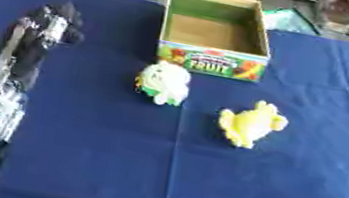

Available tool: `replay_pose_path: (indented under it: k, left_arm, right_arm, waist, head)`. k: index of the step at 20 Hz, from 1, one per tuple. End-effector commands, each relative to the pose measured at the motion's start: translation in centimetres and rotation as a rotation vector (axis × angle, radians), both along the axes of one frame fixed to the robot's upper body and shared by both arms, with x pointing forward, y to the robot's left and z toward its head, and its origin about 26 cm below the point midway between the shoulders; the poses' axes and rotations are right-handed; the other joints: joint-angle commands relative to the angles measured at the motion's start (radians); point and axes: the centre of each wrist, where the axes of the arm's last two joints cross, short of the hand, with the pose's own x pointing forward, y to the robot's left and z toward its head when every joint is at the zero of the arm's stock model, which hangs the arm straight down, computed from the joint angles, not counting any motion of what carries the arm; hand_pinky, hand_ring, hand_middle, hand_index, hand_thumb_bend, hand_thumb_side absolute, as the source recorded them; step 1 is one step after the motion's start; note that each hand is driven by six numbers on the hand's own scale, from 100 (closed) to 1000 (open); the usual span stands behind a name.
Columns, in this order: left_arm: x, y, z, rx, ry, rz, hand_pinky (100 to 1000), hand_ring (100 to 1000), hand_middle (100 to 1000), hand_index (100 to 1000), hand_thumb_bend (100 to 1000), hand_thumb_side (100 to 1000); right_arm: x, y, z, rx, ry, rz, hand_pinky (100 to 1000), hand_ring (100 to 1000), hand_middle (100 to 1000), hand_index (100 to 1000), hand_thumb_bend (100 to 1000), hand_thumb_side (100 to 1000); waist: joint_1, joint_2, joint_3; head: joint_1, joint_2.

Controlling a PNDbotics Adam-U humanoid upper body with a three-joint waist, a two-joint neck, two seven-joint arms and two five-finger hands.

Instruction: Pick up objects on the table and place them in the box.

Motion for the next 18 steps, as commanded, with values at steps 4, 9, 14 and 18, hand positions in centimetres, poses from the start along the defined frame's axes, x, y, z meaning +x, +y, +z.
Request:
replay_pose_path:
  k: [4,9,14,18]
  left_arm:
    - [0.0,0.3,2.0,0.137,-0.034,-0.06,656,574,576,686,199,571]
    - [0.3,0.4,3.0,0.265,-0.032,-0.126,659,577,581,693,165,534]
    - [1.1,0.3,4.4,0.39,-0.033,-0.202,662,580,586,701,149,497]
    - [2.2,0.1,5.5,0.516,-0.019,-0.269,664,582,590,711,121,452]
  right_arm:
    - [0.0,-0.2,1.1,-0.024,-0.034,0.001,825,815,587,698,100,314]
    - [0.0,-0.2,1.1,-0.026,-0.033,0.001,825,815,587,698,100,314]
    - [0.0,-0.2,1.0,-0.028,-0.031,0.005,825,815,587,698,100,314]
    - [0.0,-0.2,1.0,-0.031,-0.028,0.007,825,815,587,698,100,314]
  waist:
    - [0.004,-0.015,-0.007]
    - [0.006,-0.016,-0.013]
    - [0.006,-0.019,-0.018]
    - [0.007,-0.021,-0.021]
  head:
    - [0.004,0.001]
    - [0.008,-0.001]
    - [0.011,0.001]
    - [0.012,0.004]
